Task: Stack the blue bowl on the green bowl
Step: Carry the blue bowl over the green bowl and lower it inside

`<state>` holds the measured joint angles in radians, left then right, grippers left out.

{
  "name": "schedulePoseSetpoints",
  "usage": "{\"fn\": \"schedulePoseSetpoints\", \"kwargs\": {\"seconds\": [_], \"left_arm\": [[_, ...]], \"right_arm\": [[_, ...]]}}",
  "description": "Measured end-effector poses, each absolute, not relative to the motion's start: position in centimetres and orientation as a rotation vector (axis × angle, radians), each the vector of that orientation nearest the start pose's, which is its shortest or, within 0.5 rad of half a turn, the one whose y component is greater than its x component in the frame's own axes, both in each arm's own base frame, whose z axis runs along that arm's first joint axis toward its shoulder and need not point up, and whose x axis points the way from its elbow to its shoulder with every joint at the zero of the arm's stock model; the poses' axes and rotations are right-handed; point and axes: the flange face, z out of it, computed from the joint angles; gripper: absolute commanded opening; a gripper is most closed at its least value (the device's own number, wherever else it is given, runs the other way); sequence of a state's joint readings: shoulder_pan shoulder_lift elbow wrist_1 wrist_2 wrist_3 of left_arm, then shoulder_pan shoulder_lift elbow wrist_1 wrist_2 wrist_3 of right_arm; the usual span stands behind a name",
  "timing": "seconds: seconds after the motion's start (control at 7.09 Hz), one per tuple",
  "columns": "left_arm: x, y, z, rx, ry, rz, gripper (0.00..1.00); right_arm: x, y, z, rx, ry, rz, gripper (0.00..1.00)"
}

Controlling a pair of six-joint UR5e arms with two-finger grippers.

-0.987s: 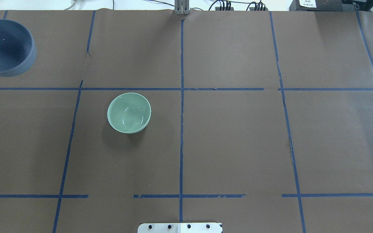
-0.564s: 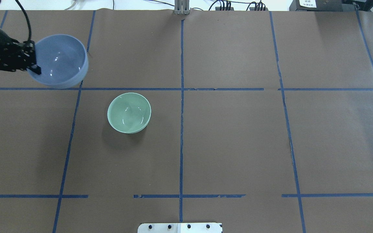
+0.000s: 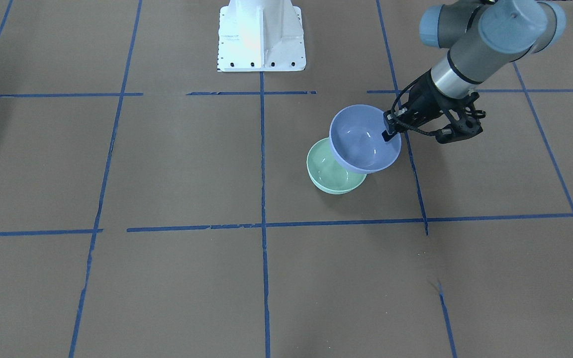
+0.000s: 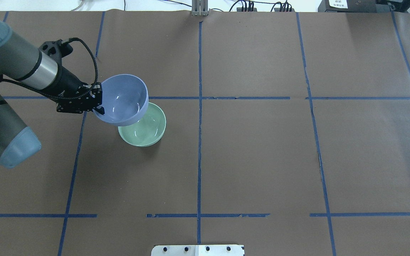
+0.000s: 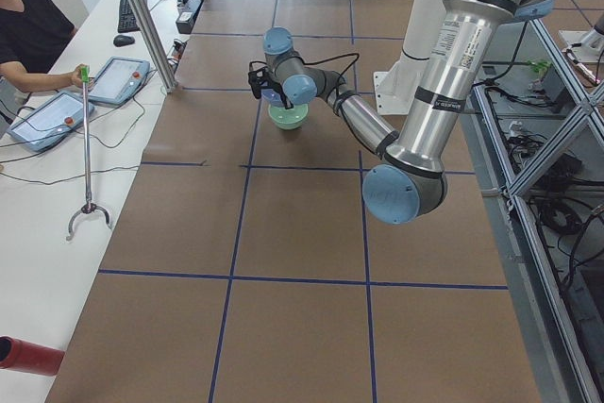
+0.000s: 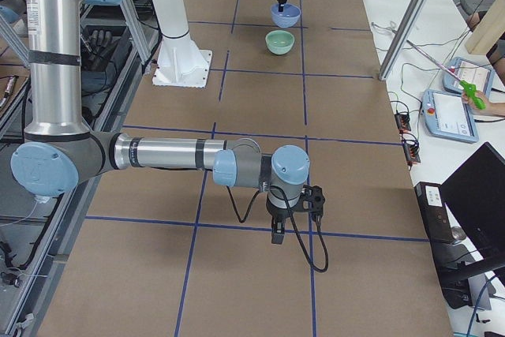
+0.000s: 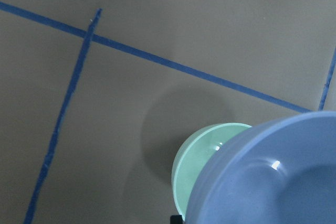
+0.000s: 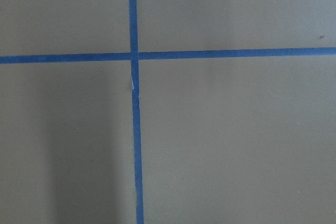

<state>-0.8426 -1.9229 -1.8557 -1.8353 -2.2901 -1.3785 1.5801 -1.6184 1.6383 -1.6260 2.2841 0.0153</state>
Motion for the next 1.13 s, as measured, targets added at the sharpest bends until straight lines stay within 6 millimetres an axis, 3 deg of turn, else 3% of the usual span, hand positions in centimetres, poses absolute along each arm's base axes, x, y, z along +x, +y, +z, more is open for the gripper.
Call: {"fn": "schedulePoseSetpoints", "kwargs": {"seconds": [0.71,0.85,0.99,1.13], "left_arm": [[38.6,-46.9,30.8,-0.176,1.065,-0.210,0.00],[38.9,-46.8,31.0,-0.179,1.065,-0.206,0.71],[39.0,-46.8,31.2,-0.178,1.064,-0.202,1.00],[39.1,-46.9,31.5,-0.170,1.071,-0.192,1.00]], "right_arm": [[7.2,-46.8,65.8,-0.036,-0.713,0.036,1.00],[7.2,-46.8,65.8,-0.036,-0.713,0.036,1.00],[7.2,-46.8,65.8,-0.036,-0.713,0.036,1.00],[7.2,-46.8,65.8,-0.036,-0.713,0.036,1.00]]}}
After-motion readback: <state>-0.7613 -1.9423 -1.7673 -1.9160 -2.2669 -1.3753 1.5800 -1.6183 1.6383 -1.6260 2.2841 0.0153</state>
